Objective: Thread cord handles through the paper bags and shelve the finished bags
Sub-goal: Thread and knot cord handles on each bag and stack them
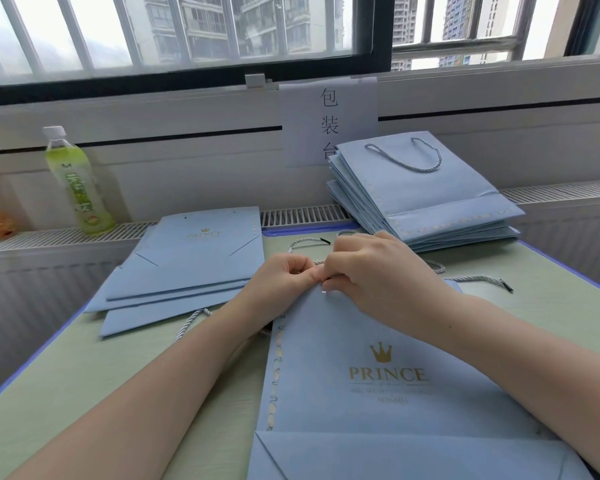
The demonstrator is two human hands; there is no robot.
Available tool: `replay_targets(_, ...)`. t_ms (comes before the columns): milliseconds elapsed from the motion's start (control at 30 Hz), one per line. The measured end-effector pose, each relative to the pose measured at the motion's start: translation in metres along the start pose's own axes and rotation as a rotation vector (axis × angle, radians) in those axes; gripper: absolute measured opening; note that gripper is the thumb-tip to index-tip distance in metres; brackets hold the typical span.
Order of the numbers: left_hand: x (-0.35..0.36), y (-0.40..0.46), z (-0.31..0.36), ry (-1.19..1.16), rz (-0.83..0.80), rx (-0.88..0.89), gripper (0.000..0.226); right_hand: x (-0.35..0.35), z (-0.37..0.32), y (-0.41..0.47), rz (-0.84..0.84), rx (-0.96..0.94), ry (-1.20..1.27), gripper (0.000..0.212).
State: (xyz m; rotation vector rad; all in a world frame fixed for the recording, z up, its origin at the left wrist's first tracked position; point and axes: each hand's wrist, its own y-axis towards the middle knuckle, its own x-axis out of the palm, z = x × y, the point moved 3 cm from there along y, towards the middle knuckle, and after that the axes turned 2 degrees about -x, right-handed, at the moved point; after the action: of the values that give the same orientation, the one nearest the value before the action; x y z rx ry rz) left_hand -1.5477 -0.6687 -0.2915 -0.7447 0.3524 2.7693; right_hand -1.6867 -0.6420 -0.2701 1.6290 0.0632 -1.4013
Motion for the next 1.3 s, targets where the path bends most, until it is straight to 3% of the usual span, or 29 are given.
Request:
replay_targets(100,0.000,0.001,0.000,0.016,0.008,0.006,0.030,-0.003,-0.003,-0.001,0.000,-0.101,-0.051,0.004)
replay_targets(200,-0.002,0.000,-0.001,0.025,0.026,0.009,0.032,0.000,-0.004,-0.001,-0.046,-0.128,-0.036,0.031)
replay_targets(300,-0.003,0.001,-0.001,0.018,0.034,0.013,0.033,0.004,-0.001,-0.001,-0.064,-0.115,0.041,0.042)
replay_targets(467,-0.002,0.002,-0.002,0.004,0.022,0.012,0.035,0.002,0.003,0.002,-0.086,-0.059,0.111,0.009)
replay_targets(600,-0.003,0.003,-0.002,0.028,0.036,0.023,0.031,-0.001,0.001,0.004,-0.047,-0.111,0.059,0.009)
replay_targets(800,-0.002,0.004,-0.002,0.040,0.049,0.025,0.028,0.003,-0.001,0.002,-0.054,-0.155,0.033,0.030)
replay_targets(1033,-0.001,0.002,-0.001,0.028,0.048,0.022,0.025,0.009,-0.007,0.000,-0.073,-0.096,0.159,0.007)
replay_targets(1167,-0.001,0.002,-0.002,-0.012,0.032,0.020,0.036,0.005,-0.006,0.001,-0.094,0.036,0.296,0.007)
replay_targets(1300,-0.003,0.000,0.001,-0.164,0.006,-0.021,0.028,-0.002,-0.003,0.003,-0.071,0.105,0.329,0.003)
